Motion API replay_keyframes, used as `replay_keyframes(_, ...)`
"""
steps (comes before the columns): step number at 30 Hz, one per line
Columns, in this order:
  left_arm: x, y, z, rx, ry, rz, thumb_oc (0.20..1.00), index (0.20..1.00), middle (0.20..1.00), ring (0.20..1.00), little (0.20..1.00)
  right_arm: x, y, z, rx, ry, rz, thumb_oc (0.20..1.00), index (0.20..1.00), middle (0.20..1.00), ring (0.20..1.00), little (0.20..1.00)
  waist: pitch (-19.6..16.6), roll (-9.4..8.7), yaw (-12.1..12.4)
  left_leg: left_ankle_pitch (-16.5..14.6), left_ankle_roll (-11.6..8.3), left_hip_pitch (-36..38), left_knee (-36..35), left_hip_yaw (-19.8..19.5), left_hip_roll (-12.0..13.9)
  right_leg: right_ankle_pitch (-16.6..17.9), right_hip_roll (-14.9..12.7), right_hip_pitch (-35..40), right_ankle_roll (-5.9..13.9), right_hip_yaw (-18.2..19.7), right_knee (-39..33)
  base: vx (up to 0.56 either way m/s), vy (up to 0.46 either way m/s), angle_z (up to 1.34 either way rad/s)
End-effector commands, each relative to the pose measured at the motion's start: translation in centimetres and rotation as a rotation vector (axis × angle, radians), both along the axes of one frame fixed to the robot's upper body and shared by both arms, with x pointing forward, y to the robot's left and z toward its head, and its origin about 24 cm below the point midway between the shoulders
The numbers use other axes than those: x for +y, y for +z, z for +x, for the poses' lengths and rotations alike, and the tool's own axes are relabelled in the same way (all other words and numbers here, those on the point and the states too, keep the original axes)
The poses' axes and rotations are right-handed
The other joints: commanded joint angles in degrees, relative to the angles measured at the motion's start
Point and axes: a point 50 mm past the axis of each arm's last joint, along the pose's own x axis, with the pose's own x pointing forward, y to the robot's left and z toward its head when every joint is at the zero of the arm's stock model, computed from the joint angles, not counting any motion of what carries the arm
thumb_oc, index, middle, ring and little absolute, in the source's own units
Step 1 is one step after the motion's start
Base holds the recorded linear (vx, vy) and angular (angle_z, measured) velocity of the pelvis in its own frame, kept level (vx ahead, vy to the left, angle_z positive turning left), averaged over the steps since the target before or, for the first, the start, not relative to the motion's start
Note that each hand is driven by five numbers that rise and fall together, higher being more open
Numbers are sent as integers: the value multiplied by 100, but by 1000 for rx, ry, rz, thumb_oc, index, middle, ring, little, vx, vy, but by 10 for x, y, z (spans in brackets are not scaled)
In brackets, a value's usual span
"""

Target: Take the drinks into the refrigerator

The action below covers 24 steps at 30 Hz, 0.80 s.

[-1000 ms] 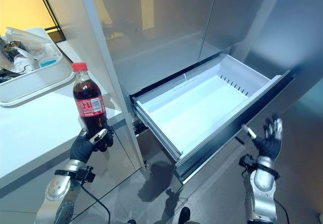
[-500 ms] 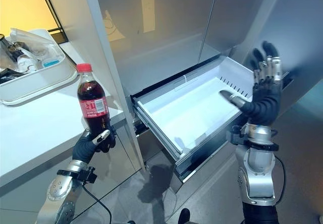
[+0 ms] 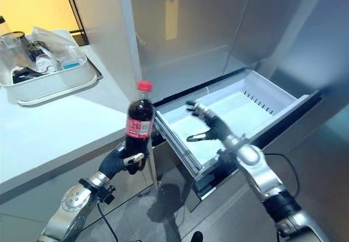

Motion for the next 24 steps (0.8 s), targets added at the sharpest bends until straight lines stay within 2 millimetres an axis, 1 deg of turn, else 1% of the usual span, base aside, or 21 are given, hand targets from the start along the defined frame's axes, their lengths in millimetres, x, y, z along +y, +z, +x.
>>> replay_keyframes(1, -22, 42, 22, -268, -66, -39, 200, 200, 200, 200, 200, 26, 29, 13, -80, 99, 101, 1000, 1000, 1000, 1000, 1000, -122, -27, 100, -226, 190, -203, 1, -382, -244, -307, -351, 358, 488, -519, 350, 0, 0, 0)
replay_keyframes(3, -26, 36, 26, -256, -46, -20, 200, 200, 200, 200, 200, 41, 25, 12, -49, 131, 132, 1000, 1000, 1000, 1000, 1000, -116, -9, 115, -223, 193, -202, 1, -392, -241, -321, -349, 359, 482, -525, 362, 0, 0, 0)
replay_keyframes(4, -28, 35, 27, -263, -45, -2, 200, 200, 200, 200, 200, 51, 26, 11, -31, 172, 159, 1000, 1000, 1000, 1000, 1000, -109, -1, 130, -220, 194, -208, 1, -399, -240, -326, -349, 364, 478, -532, 359, 0, 0, 0)
replay_keyframes(5, -28, 35, 27, -264, -44, -1, 200, 200, 200, 200, 200, 51, 26, 11, -31, 173, 159, 1000, 1000, 1000, 1000, 1000, -106, -3, 126, -221, 194, -207, 1, -400, -240, -327, -349, 366, 478, -534, 358, 0, 0, 0)
replay_keyframes(6, -30, 34, 27, -272, -42, 15, 200, 200, 200, 200, 200, 62, 28, 8, -32, 215, 177, 1000, 1000, 1000, 1000, 1000, -111, 7, 138, -224, 193, -201, 1, -412, -238, -335, -349, 374, 476, -541, 349, 0, 0, 0)
replay_keyframes(9, -33, 30, 27, -268, -41, 34, 200, 200, 200, 200, 200, 75, 34, 6, -41, 257, 201, 1000, 1000, 1000, 1000, 1000, -116, 35, 150, -219, 184, -202, 1, -418, -228, -339, -352, 387, 473, -558, 330, 0, 0, 0)
replay_keyframes(14, -46, 23, 31, -256, -88, 76, 200, 200, 200, 200, 200, 99, 44, 6, -30, 325, 256, 1000, 1000, 1000, 1000, 1000, -132, 63, 164, -218, 178, -200, 1, -422, -223, -346, -346, 402, 468, -576, 317, 0, 0, 0)
replay_keyframes(18, -64, 22, 39, -283, -142, 132, 200, 200, 200, 200, 200, 128, 52, 8, -21, 383, 277, 1000, 1000, 1000, 1000, 1000, -158, 72, 168, -218, 170, -183, 1, -420, -211, -357, -333, 425, 458, -577, 307, 0, 0, 0)
replay_keyframes(19, -67, 24, 40, -296, -153, 132, 200, 200, 200, 200, 200, 134, 56, 7, -29, 397, 277, 1000, 1000, 1000, 1000, 1000, -163, 77, 167, -218, 165, -179, 1, -411, -206, -362, -328, 426, 457, -573, 303, 0, 0, 0)
replay_keyframes(21, -72, 26, 43, -311, -156, 141, 200, 200, 200, 200, 200, 142, 55, 8, -30, 385, 270, 1000, 1000, 1000, 1000, 1000, -171, 86, 167, -223, 158, -171, 1, -409, -198, -369, -317, 438, 448, -559, 290, 0, 0, 0)
replay_keyframes(22, -72, 26, 43, -312, -156, 142, 200, 200, 200, 200, 200, 143, 55, 8, -31, 385, 271, 1000, 1000, 1000, 1000, 1000, -168, 85, 168, -223, 157, -170, 1, -408, -197, -369, -316, 439, 448, -558, 288, 0, 0, 0)
replay_keyframes(23, -75, 25, 43, -307, -153, 136, 200, 200, 200, 200, 200, 147, 55, 10, -25, 347, 301, 200, 200, 200, 200, 200, -177, 91, 168, -229, 158, -164, 1, -405, -193, -373, -312, 445, 447, -551, 281, 0, 0, 0)
replay_keyframes(24, -76, 24, 43, -298, -150, 129, 200, 200, 200, 200, 200, 146, 54, 12, -26, 313, 312, 200, 200, 200, 200, 200, -180, 96, 166, -229, 158, -163, 1, -401, -188, -371, -312, 446, 450, -554, 279, 0, 0, 0)
